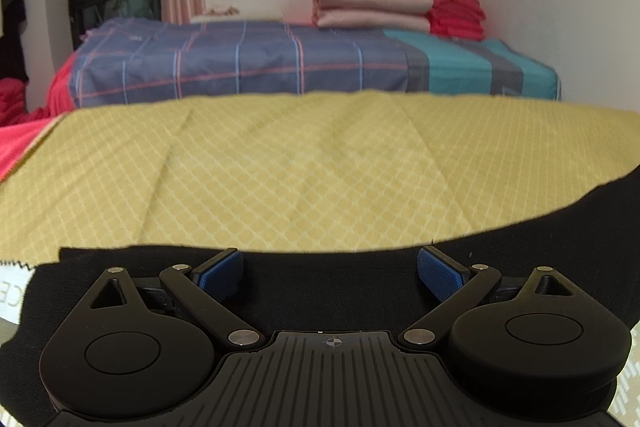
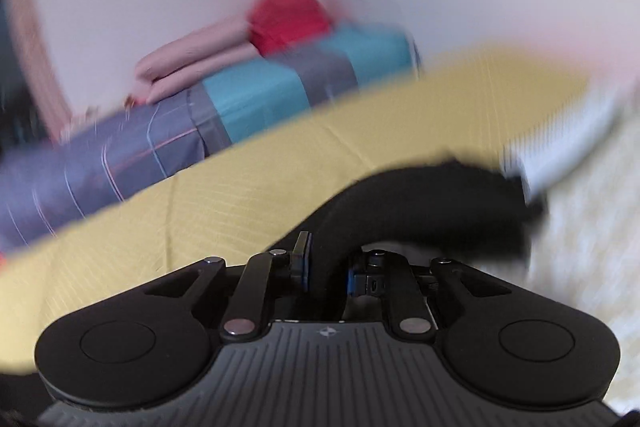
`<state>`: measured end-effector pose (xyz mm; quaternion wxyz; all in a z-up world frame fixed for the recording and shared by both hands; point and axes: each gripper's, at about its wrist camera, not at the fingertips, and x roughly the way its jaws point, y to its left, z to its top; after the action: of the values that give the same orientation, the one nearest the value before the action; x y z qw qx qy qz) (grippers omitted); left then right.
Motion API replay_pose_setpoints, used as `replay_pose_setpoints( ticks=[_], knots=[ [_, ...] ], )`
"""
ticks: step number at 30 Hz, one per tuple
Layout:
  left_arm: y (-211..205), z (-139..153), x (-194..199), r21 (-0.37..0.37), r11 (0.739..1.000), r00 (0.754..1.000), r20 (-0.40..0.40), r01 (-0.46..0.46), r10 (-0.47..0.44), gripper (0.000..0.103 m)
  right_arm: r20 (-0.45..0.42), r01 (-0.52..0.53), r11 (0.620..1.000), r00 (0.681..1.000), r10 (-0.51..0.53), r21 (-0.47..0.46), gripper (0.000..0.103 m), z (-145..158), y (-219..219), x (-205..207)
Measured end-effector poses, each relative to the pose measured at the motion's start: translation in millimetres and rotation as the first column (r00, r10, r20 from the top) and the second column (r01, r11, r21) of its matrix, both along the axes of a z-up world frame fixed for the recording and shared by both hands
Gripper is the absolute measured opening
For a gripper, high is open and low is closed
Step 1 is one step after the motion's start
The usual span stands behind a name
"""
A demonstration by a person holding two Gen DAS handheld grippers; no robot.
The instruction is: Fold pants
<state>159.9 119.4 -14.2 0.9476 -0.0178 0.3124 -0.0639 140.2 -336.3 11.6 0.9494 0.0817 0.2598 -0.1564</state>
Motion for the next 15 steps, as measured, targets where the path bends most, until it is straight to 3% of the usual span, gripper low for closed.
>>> replay_pose_setpoints(
  ticks=[1,2,4,5,7,9,10,11,12,15],
  knots=[
    [0.8,3.4,-3.2,-0.003,1.000,1.000,0.021,-0.003,0.003,0.103,0.019,-0.043,0.990,0.999,0.046,-0.133,0.020,6.2,28.8,-3.4],
    [0.8,6.5,-6.3,0.002,1.000,0.999,0.041,-0.010,0.010,0.103,0.024,-0.092,0.957,0.994,0.102,-0.276,0.020,9.6,60.1,-8.2],
    [0.0,9.9,-10.3,0.025,0.999,0.997,0.066,-0.032,0.030,0.103,0.005,-0.180,0.822,0.976,0.217,-0.539,0.020,0.7,124.8,-23.3],
    [-0.1,10.8,-10.9,0.033,0.999,0.997,0.071,-0.041,0.039,0.103,-0.028,-0.238,0.732,0.958,0.286,-0.638,0.021,-11.0,155.8,-31.8],
    [2.1,11.8,-11.0,0.029,0.998,0.996,0.071,-0.061,0.059,0.103,-0.152,-0.351,0.517,0.909,0.388,-0.781,0.022,-47.6,210.7,-46.3],
    [6.4,14.0,-11.5,0.015,0.996,0.994,0.074,-0.085,0.083,0.103,-0.306,-0.451,0.289,0.849,0.432,-0.844,0.023,-94.3,249.9,-55.1],
    [8.8,15.4,-12.4,0.009,0.995,0.993,0.075,-0.096,0.095,0.103,-0.385,-0.500,0.190,0.814,0.435,-0.845,0.017,-116.2,261.4,-57.7],
    [11.0,16.9,-13.8,0.003,0.994,0.992,0.070,-0.110,0.109,0.103,-0.431,-0.528,0.132,0.793,0.430,-0.839,0.015,-130.7,268.2,-59.0],
    [12.6,18.4,-15.7,0.000,0.993,0.990,0.068,-0.121,0.121,0.103,-0.408,-0.500,0.130,0.809,0.424,-0.856,0.016,-133.3,270.8,-59.1],
    [11.0,26.1,-18.8,0.012,0.990,0.989,0.057,-0.139,0.138,0.103,-0.397,-0.523,0.206,0.803,0.445,-0.827,0.016,-112.9,265.6,-52.6]
  ],
)
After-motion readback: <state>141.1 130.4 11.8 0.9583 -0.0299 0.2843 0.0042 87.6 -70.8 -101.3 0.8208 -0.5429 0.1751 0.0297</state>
